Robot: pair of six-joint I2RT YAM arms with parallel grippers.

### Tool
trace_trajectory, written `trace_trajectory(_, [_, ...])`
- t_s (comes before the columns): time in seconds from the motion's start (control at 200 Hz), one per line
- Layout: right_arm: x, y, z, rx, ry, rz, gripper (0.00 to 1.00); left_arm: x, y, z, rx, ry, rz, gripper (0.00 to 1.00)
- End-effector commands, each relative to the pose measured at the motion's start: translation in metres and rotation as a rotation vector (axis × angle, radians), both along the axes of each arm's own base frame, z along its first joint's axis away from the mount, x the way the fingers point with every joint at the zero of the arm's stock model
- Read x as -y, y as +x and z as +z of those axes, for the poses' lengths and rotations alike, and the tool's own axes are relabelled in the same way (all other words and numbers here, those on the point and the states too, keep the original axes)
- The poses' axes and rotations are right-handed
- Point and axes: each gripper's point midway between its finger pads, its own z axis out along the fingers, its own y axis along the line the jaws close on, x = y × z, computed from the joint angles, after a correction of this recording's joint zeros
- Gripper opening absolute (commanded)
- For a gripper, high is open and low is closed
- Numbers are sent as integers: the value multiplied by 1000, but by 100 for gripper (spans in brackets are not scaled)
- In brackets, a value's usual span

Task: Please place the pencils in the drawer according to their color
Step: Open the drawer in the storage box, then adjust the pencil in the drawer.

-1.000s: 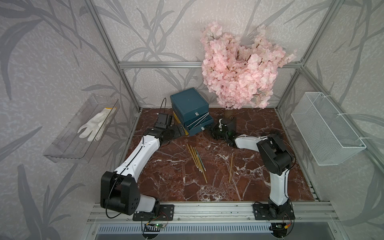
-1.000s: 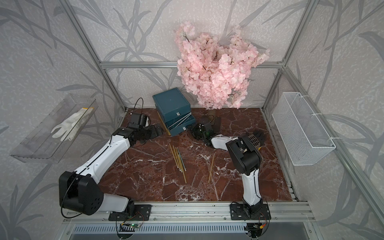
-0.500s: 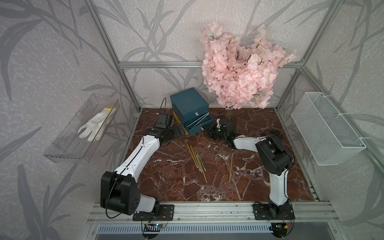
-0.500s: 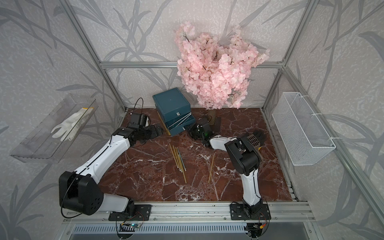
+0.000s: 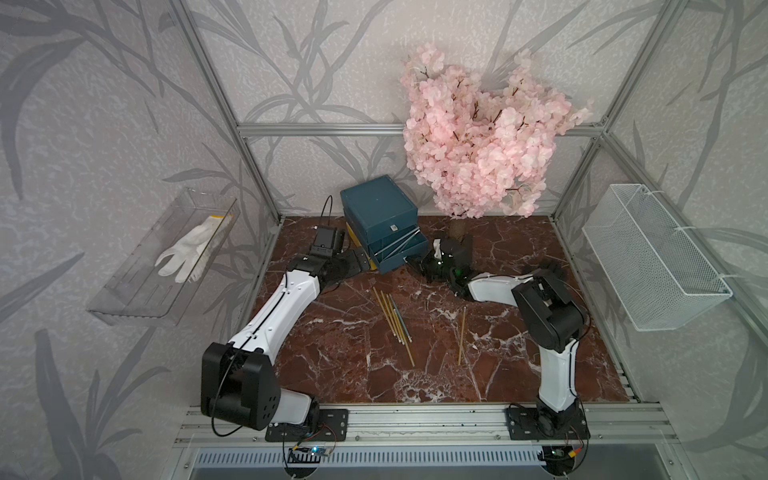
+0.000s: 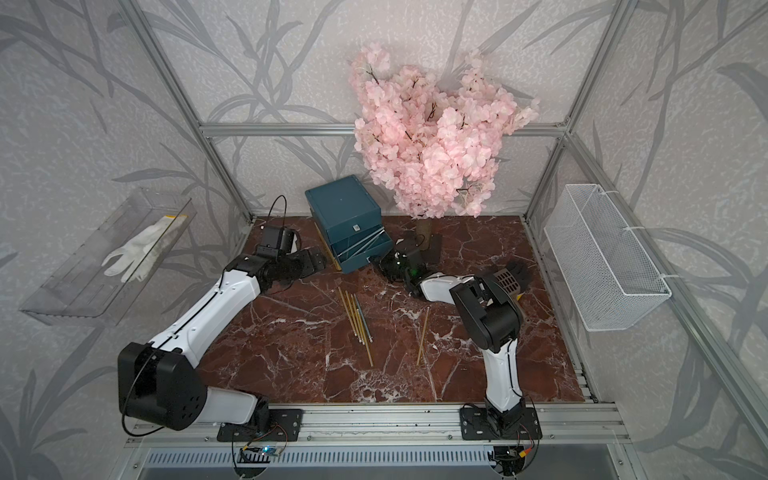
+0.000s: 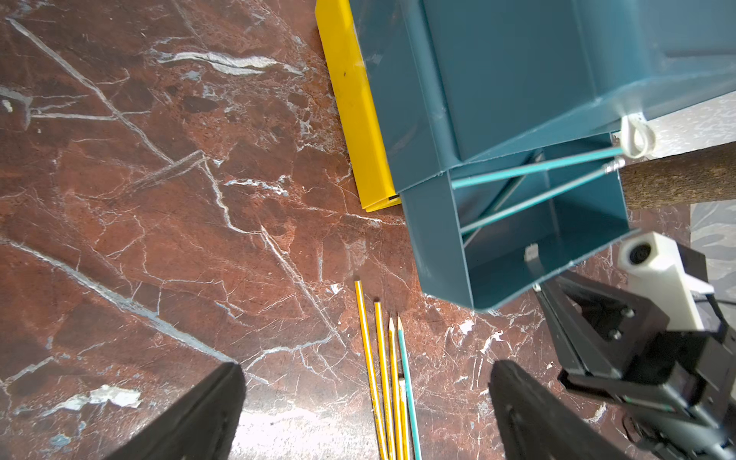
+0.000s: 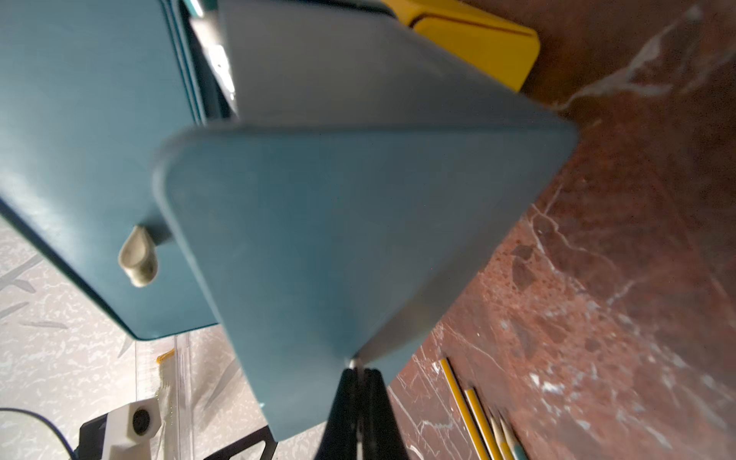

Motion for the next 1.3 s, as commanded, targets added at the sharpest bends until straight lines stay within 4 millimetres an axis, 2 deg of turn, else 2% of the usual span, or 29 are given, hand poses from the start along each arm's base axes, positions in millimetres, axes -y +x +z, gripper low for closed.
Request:
trace_trajectory(0.0, [3,-22,11,9,-5,37,0,-1,3,6,13,4,12,100])
trace_trajectory(0.135, [9,-37,12,6,-6,57,0,1,4,4,9,3,9,100])
trace_trajectory(0.165, [9,-40,14,9,-3,63,13,1,4,4,10,3,9,100])
trace_trajectory(0.21, [11,-44,16,8,-12,70,45,2,5,3,8,-1,8,100])
trace_trajectory(0.245, [14,-47,19,16,-23,74,55,2,5,4,9,-1,7,100])
trace_trajectory(0.285, [18,-52,24,28,-47,77,60,2,6,5,11,-2,7,100])
trace_trajectory(0.345, [24,-58,34,45,-85,81,61,3,7,5,13,-2,7,100])
trace_trajectory(0.36, [26,-59,31,40,-101,84,62,3,7,5,15,0,7,100])
trace_trajectory(0.375, [29,-61,44,60,-100,82,62,3,8,6,16,-1,6,100])
trace_trajectory(0.485, [43,-66,68,110,-204,92,61,4,9,5,16,-3,3,100])
trace_trajectory(0.615, [50,-55,94,177,-354,113,61,5,9,4,17,-8,0,100])
trace_trajectory(0.7, [50,-46,98,168,-430,148,61,5,10,4,17,-3,0,100])
trace_trajectory(0.755, [49,-39,95,165,-469,168,62,5,10,4,18,-3,0,100])
trace_trajectory(0.785, [48,-36,99,176,-487,177,61,5,10,5,19,-3,-1,100])
trace_trajectory(0.805, [47,-33,86,153,-514,189,61,5,10,5,19,-4,-2,100])
trace_trajectory(0.835, [46,-30,83,149,-531,200,61,5,10,5,20,-5,-3,100])
trace_trajectory(1.295, [39,-1,50,124,-670,265,61,3,9,5,22,4,2,100])
